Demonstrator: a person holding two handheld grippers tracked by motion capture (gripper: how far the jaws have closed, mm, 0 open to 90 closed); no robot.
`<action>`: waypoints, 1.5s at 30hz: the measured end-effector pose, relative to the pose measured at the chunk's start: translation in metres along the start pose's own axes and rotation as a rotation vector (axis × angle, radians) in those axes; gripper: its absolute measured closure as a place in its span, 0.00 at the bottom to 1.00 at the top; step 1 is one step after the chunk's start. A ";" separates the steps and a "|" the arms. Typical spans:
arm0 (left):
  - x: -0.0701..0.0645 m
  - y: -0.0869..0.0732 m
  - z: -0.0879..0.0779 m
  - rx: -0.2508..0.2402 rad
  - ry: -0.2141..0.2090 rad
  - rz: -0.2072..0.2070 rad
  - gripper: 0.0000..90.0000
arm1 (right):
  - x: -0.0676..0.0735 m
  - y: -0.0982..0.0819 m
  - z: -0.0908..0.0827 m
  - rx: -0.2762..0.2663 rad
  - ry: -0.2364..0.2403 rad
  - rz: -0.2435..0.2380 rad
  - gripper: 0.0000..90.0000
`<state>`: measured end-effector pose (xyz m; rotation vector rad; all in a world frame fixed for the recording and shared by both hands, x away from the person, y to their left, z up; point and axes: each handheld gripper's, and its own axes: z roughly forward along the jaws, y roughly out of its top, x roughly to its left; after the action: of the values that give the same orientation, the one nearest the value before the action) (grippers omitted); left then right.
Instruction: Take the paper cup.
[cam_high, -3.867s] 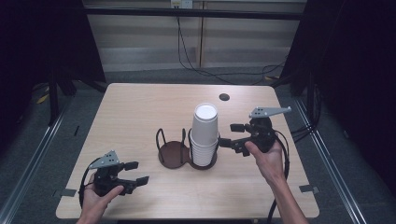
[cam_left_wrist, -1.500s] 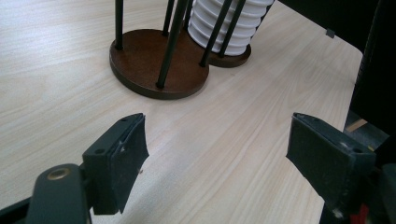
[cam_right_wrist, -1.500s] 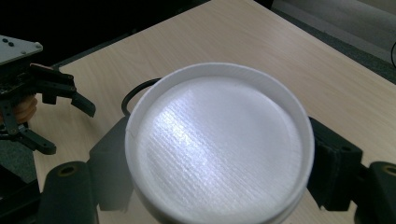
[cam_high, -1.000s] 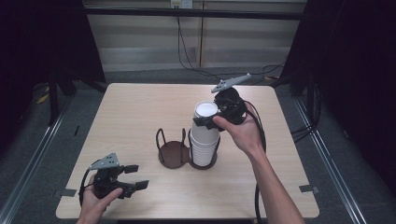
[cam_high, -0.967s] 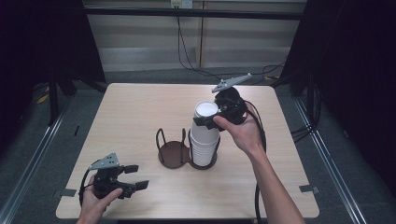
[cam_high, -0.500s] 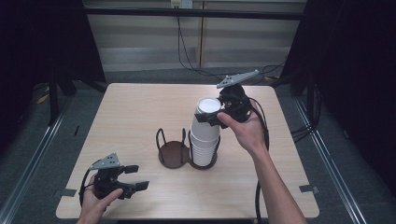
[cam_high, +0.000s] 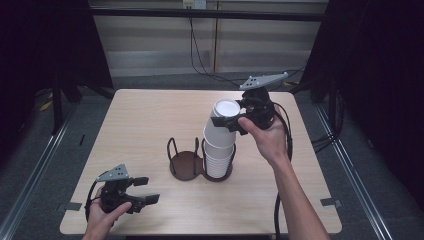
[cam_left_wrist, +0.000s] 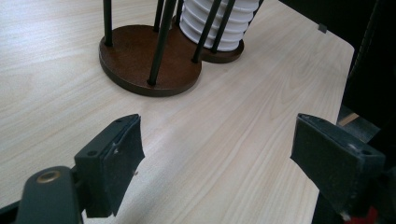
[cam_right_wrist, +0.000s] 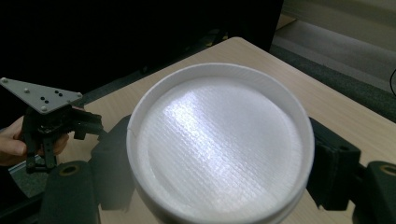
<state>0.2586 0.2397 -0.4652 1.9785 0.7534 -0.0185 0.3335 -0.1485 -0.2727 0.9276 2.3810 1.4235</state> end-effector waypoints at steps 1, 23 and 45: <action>0.000 0.000 0.000 0.004 -0.003 0.002 0.18 | 0.001 0.000 -0.002 -0.020 0.003 -0.001 0.27; 0.000 0.000 0.000 0.006 -0.006 0.006 0.18 | -0.002 -0.002 -0.027 -0.163 0.039 0.041 0.27; -0.001 0.000 0.001 0.011 0.003 0.017 0.18 | -0.008 -0.017 -0.056 -0.269 0.073 0.075 0.27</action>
<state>0.2578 0.2382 -0.4651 1.9953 0.7403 -0.0098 0.3062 -0.1990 -0.2594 0.9162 2.1507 1.7800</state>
